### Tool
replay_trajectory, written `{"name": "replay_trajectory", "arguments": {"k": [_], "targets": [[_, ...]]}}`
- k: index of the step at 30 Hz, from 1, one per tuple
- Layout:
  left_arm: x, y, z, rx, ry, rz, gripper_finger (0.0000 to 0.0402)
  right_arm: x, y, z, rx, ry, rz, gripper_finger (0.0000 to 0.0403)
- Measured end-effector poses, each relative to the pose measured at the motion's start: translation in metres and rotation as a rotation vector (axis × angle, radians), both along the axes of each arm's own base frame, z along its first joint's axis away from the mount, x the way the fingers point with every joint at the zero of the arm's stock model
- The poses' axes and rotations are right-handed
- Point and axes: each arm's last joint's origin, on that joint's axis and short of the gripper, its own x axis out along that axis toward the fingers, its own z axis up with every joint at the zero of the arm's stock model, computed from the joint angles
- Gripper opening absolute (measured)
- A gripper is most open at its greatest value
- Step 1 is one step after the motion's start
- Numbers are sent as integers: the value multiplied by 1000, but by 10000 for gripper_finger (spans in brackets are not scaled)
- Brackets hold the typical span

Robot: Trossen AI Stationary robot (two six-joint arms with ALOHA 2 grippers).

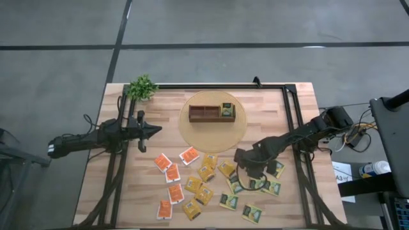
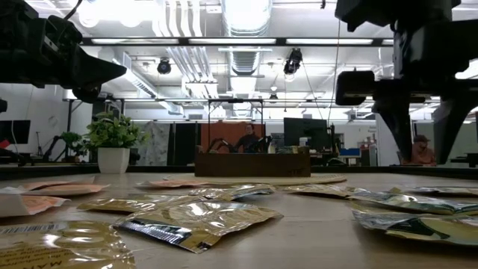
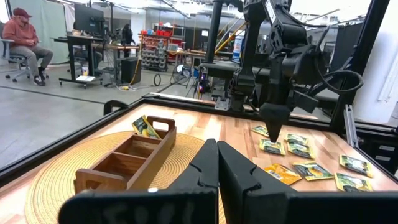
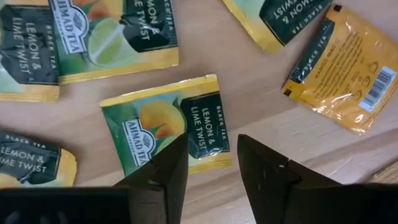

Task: Pick & Place Tea
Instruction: Put the yellow tea bag into the right section of the wooden organizer

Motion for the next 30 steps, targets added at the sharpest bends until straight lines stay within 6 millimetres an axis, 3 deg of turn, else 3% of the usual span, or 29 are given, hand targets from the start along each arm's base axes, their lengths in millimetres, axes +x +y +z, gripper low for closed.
{"name": "replay_trajectory", "arguments": {"k": [13, 30], "targets": [[0, 0, 0, 0, 0, 0, 0, 0, -1, -5, -32, -36, -39, 217], [0, 0, 0, 0, 1, 0, 0, 11, 4, -13, -38, -2, 0, 224]]}}
